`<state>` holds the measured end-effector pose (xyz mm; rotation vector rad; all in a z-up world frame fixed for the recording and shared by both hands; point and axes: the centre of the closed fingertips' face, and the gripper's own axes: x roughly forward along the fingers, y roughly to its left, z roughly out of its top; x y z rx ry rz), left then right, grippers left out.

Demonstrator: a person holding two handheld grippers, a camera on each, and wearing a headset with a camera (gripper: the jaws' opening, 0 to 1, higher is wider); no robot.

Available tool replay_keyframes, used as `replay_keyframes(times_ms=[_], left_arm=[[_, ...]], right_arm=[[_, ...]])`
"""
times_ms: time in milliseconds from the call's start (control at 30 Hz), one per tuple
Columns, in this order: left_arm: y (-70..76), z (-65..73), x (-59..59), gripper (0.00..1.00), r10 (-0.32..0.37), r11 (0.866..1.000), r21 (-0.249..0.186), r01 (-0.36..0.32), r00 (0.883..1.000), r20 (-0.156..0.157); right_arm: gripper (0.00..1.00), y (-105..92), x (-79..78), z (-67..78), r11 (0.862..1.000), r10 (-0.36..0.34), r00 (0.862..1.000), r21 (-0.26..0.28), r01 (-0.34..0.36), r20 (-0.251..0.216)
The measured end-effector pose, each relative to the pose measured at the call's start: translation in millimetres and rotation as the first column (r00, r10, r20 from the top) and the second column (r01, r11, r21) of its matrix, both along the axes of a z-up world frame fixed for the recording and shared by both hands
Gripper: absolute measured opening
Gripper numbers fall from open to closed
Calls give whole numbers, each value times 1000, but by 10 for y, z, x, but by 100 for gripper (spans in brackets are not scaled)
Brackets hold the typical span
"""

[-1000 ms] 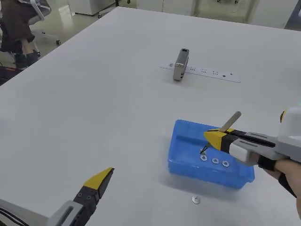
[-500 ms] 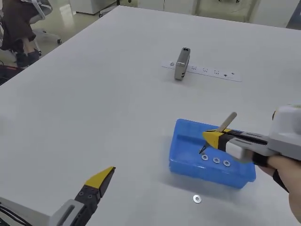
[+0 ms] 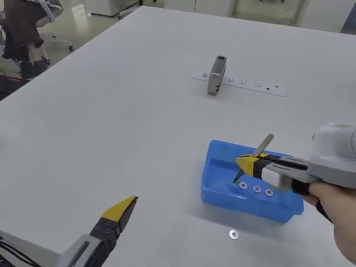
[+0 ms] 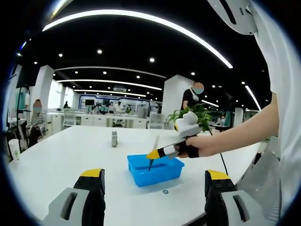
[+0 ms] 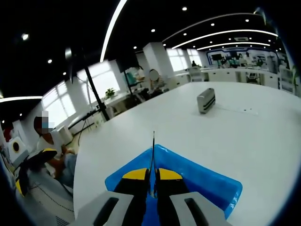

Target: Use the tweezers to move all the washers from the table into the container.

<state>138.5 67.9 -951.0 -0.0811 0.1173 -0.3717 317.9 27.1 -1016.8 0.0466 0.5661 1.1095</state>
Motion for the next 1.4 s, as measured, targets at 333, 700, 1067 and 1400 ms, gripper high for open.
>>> replay_keyframes(times_ms=[333,700,1067,1400], left_arm=[[3,-3,-1,89,1,1000,0,-1,1000,-1],[5,-19,-8,89,0,1000,0,0,1000,-2],[17,-31,-10,89,-1,1000,1,1,1000,-1],[11,-17,-4,89,-1,1000,1,1,1000,-1]], right_arm=[[3,23,10,-62,1000,5,1000,-10,-5,-9],[2,56,5,-127,1000,10,1000,-29,-11,-9],[3,68,-2,-154,998,30,999,-51,-29,13],[3,75,-39,-123,998,46,998,-51,-45,35]])
